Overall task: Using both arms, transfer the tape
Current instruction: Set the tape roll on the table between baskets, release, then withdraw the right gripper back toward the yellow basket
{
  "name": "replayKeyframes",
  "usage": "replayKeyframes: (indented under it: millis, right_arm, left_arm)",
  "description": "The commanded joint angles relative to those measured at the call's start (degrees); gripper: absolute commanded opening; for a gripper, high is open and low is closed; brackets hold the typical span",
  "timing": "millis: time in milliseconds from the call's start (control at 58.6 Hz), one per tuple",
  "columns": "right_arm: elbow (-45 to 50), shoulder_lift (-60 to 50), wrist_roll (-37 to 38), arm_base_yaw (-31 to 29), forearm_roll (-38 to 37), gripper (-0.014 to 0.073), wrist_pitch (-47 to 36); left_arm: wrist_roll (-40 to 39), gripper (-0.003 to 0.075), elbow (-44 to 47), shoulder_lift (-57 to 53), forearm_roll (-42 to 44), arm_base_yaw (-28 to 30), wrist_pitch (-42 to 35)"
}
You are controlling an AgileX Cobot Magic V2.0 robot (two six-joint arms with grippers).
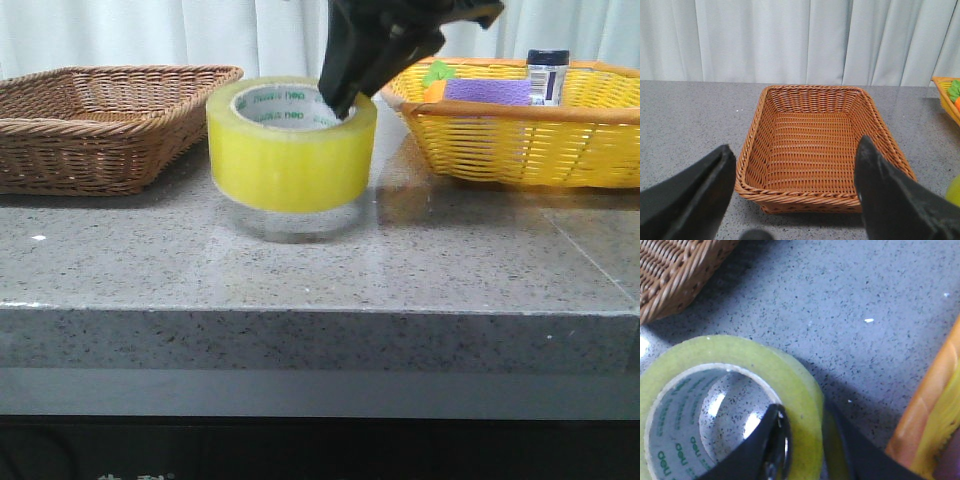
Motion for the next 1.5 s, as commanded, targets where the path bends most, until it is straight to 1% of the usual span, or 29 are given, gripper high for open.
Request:
replayKeyframes:
  millis: [0, 273, 324, 409, 512, 563, 819, 870, 921, 1075, 1143, 1211, 1296, 1484]
  right_arm:
    - [-1.12, -2.93, -0.09, -0.12, 1.79, 0.0098, -5.81]
    - [-1.11, -0.63, -0.09, -0.12, 3.60, 0.0101, -3.51]
    - [-1.11, -0.35, -0.09, -0.12, 3.61, 0.0117, -3.51]
    - [-1.11, -0.35, -0.09, -0.12, 3.61, 0.0185, -4.05]
    - [-1.49, -0.35, -0.09, -0.12, 3.61, 0.0305, -4.45]
    - [-1.64, -0.35, -0.09, -0.12, 3.61, 0.0331, -4.57]
    - [-6.72, -4.07, -0.09, -0.20, 2.97, 0.0328, -2.45]
    - [-7.38, -5.14, -0.09, -0.20, 2.66, 0.0307, -2.45]
    - [-7.79, -6.07, -0.09, -0.24, 2.09, 0.0262, -2.45]
    - [-7.86, -8.96, -0.04, -1.24, 0.41, 0.0021, -2.67]
    - [-7.75, -10.77, 0.02, -2.45, 0.41, -0.0044, -2.62]
    - [-7.75, -12.66, 0.07, -4.16, 0.41, -0.0067, -1.98]
    - [-6.82, -15.65, 0.07, -6.71, 0.25, -0.0069, -1.49]
    - [2.30, -25.68, 0.07, -14.44, -2.71, -0.0069, -4.36]
  left_arm:
    - [-0.61, 0.0490, -1.48, 0.51, -0.49, 0.15, -4.43]
    - [-0.61, 0.0490, -1.48, 0.51, -0.49, 0.15, -4.43]
    - [-0.61, 0.0490, -1.48, 0.51, -0.49, 0.15, -4.43]
    - [-0.61, 0.0490, -1.48, 0.51, -0.49, 0.15, -4.43]
    - [-0.61, 0.0490, -1.48, 0.51, -0.49, 0.15, -4.43]
    - [-0.61, 0.0490, -1.48, 0.51, -0.49, 0.15, -4.43]
    - [-0.61, 0.0490, -1.48, 0.51, -0.49, 0.15, -4.43]
    - [-0.61, 0.0490, -1.48, 0.51, -0.49, 0.15, -4.43]
    - [-0.61, 0.0490, -1.48, 0.51, -0.49, 0.15, -4.43]
    - [-0.61, 0.0490, -1.48, 0.51, -0.49, 0.15, -4.43]
    - [-0.61, 0.0490, -1.48, 0.51, -0.49, 0.15, -4.43]
    - [-0.61, 0.0490, -1.48, 0.51, -0.49, 0.15, -4.43]
    - [-0.61, 0.0490, -1.48, 0.51, -0.49, 0.15, -4.43]
    - [-0.61, 0.0490, -1.48, 0.51, -0.49, 0.15, -4.43]
